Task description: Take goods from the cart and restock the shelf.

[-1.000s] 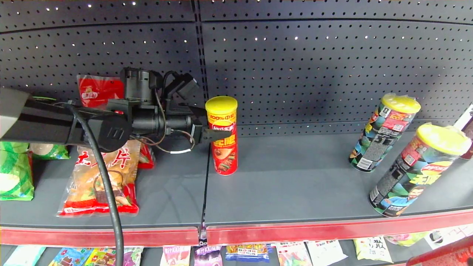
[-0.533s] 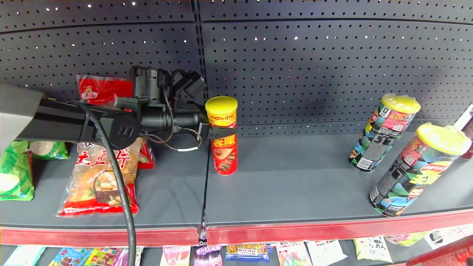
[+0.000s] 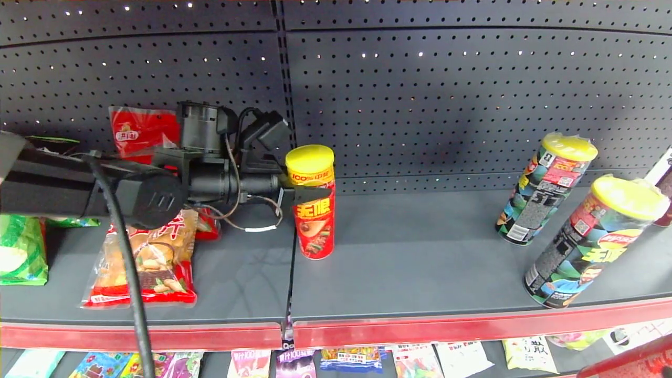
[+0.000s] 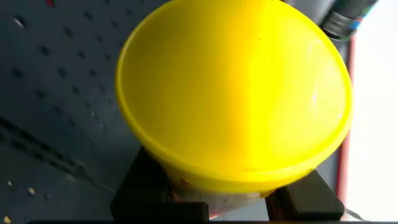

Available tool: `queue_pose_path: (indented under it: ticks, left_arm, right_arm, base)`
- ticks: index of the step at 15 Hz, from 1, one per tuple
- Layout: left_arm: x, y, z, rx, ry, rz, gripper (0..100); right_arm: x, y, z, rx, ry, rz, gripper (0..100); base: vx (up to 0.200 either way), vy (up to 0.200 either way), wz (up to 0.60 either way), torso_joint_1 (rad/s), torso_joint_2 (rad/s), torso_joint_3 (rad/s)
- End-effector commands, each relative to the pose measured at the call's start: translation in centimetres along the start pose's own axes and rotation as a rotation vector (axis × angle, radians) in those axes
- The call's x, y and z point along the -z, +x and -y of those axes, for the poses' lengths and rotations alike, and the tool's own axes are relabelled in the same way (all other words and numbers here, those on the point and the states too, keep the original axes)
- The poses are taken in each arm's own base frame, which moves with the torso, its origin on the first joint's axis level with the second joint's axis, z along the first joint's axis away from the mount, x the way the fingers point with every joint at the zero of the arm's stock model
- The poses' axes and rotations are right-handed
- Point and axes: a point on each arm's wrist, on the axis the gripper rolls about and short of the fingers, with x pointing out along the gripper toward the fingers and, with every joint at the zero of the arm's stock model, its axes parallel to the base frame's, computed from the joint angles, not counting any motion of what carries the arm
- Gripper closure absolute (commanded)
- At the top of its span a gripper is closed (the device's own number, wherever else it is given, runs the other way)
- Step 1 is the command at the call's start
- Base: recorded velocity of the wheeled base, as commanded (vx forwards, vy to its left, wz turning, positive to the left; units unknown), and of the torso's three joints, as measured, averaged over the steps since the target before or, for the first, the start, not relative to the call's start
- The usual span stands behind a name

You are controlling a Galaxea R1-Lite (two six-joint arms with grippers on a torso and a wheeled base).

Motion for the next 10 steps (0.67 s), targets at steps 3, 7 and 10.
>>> queue_pose_path:
  ticks: [3,7,10]
  left_arm:
    - [-0.8,-3.9,5.9,0.066,0.012,0.004,100]
    - [-1.1,-4.0,7.2,0.088,0.024,0.007,100]
    - [-0.7,-3.4,7.3,0.103,0.018,-0.005,100]
  right_arm:
    - [0.0,0.0,0.0,-0.002,-0.001,-0.001,100]
    - [0.0,0.1,0.0,-0.009,0.000,-0.007,100]
    - [0.0,0.1,0.0,-0.009,0.000,-0.005,100]
  base:
    - [0.000,0.000,0.00,0.000,0.00,0.000]
    - [0.000,0.000,0.00,0.000,0.00,0.000]
    - [0.000,0.000,0.00,0.000,0.00,0.000]
